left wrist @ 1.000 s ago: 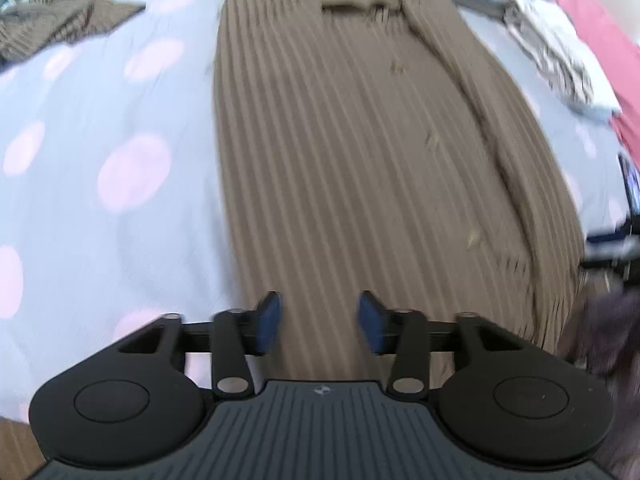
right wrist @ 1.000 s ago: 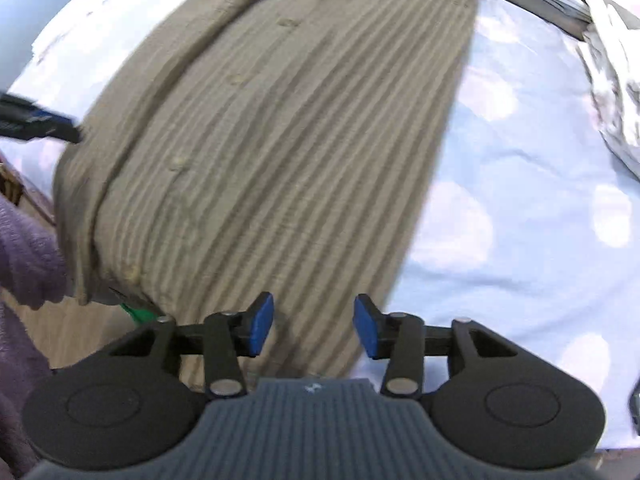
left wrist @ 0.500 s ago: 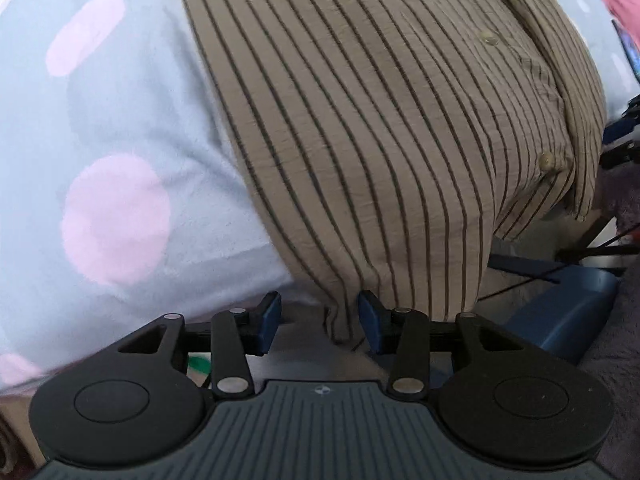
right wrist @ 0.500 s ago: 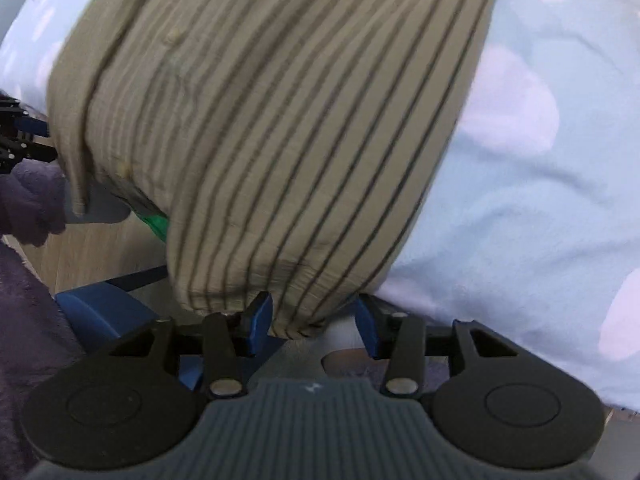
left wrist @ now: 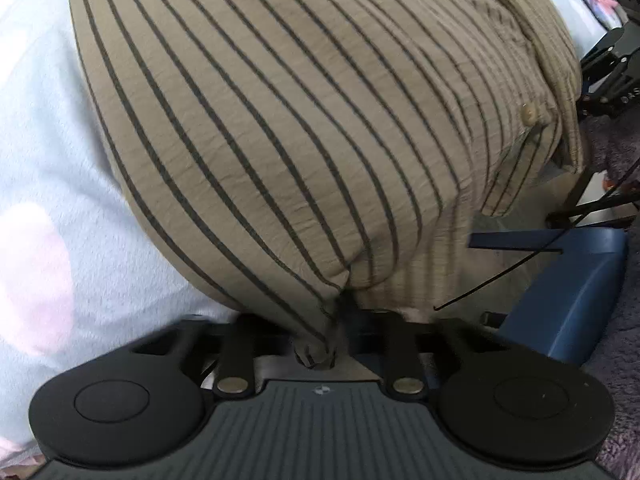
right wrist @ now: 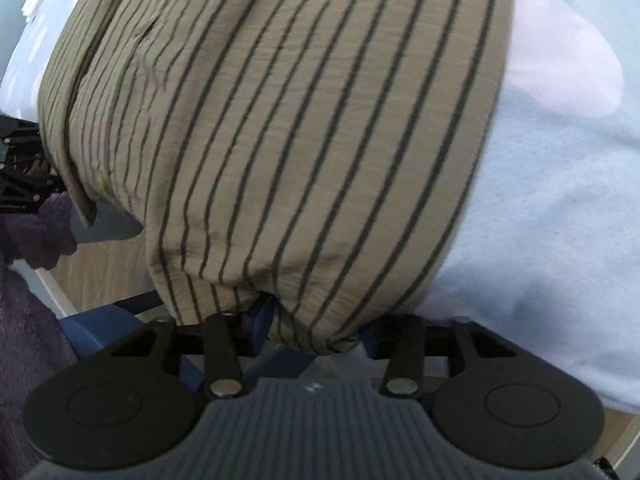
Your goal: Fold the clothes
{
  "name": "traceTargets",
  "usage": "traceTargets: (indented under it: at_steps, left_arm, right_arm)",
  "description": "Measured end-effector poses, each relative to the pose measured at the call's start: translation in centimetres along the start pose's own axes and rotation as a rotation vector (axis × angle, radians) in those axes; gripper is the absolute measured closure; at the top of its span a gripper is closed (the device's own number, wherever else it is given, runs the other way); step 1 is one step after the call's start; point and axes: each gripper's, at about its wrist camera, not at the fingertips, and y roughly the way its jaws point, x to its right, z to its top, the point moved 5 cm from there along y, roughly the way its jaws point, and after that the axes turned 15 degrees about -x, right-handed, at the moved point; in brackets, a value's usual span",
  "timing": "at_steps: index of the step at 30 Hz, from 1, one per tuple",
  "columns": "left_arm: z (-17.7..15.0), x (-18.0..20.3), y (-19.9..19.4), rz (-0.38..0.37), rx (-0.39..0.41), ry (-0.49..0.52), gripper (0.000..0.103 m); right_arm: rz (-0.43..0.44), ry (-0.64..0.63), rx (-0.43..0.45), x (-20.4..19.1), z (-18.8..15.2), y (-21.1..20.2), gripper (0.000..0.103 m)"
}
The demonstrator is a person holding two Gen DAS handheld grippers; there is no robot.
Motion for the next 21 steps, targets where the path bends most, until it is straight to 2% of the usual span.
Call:
traceTargets:
  at_steps: [1, 3, 7, 12, 17, 21]
  left_arm:
    - [0.0, 0.2, -0.3, -0.012, 0.004, 0.015, 0.097]
    - [0.0, 0.7, -0.9, -0.028, -0.006, 0.051, 0.099]
    - [-0.7, 2.0, -3.2, -0.072, -0.026, 0.147, 0.1]
    - [-1.7, 2.0, -8.0, -0.21, 0.052, 0.21, 0.1]
    - [-2.6, 0.6, -13.0, -0.362, 0.203, 0.215, 0.1]
    - [-1.8, 1.1, -15.4, -0.395, 0.298, 0.2, 0.1]
  right_arm:
    - [0.009, -0.002, 0.0, -0.1, -0.1, -0.2, 0.092]
    - [0.025, -0.007, -0.003, -0.3, -0.5, -0.7, 0.097]
    - [0.032, -0.071, -0.048, -1.5, -1.5, -1.6, 0.099]
    - [0.139, -0.164, -0.028, -3.0, -1.4, -5.0, 0.1]
    - [0.308, -0.154, 0.092, -2.7, -2.4, -10.0, 0.1]
    - [0.377, -0.137, 0.225, -1.6, -2.0, -13.7, 0.1]
